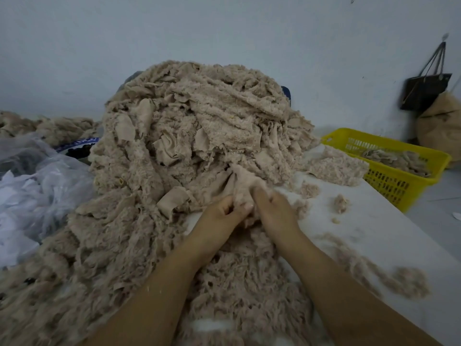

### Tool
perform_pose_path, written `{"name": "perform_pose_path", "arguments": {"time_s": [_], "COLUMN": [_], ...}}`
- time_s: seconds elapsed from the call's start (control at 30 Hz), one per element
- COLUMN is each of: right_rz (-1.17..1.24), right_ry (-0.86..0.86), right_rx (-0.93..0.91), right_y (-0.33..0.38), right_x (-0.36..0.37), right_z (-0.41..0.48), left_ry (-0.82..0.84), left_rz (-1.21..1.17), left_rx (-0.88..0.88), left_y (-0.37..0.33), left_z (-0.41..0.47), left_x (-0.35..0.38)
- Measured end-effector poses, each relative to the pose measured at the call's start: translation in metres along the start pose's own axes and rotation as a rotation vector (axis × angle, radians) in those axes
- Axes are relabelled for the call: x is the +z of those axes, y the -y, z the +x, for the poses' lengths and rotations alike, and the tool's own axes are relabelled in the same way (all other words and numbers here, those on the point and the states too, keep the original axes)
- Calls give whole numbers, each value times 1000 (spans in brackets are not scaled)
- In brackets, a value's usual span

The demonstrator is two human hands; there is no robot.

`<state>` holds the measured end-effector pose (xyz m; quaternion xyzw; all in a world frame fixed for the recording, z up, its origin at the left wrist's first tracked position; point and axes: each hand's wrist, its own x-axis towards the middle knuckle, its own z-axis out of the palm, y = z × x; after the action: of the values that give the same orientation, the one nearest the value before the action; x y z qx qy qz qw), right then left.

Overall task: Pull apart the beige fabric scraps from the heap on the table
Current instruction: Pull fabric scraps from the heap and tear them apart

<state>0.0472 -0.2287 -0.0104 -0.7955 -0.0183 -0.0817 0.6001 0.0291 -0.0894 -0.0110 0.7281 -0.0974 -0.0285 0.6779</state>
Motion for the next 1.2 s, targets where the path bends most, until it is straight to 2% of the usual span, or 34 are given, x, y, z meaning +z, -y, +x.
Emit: {"name": "perform_pose_path", "arguments": {"time_s": [0.07, 0.13, 0.27, 0.4, 0.5, 0.6, 0.67, 0.73, 0.83, 0.97, 1.1, 1.2], "right_rz": [62, 110, 158, 102, 85, 286, 423, 428, 443, 833, 924, 977], "right_ry": [-138, -174, -117, 53, 179, 218, 265, 287, 160, 17, -9, -126], "right_rx": [51, 86, 76, -76, -78, 149, 249, 281, 359, 395, 378, 421], "right_y": [0, 2, 8, 8, 8, 8, 7, 6, 7, 10, 7, 6], "right_x": [-7, -10, -8, -6, -4, 0, -1, -3, -5, -10, -7, -14], "right_z": [3, 4, 1, -5, -9, -7, -6, -4, 1, 7, 8, 13], "left_ry": [27, 4, -153, -160, -44, -23, -34, -10, 37, 42, 44, 41], "left_rz": [-107, -227, -512, -715, -640, -589, -435, -200, -56, -416, -616, -758], "left_rx": [-1, -7, -105, -214, -193, -164, -97, -30, 16, -37, -103, -87], "left_y": [-2, -3, -7, -12, -14, -12, -8, -7, -6, -13, -16, -23], "left_z": [0, 2, 8, 9, 5, 3, 2, 0, -3, -2, -1, -3], "left_x": [-1, 0, -2, -13, -15, -9, -5, -2, 0, -4, -6, -13]}}
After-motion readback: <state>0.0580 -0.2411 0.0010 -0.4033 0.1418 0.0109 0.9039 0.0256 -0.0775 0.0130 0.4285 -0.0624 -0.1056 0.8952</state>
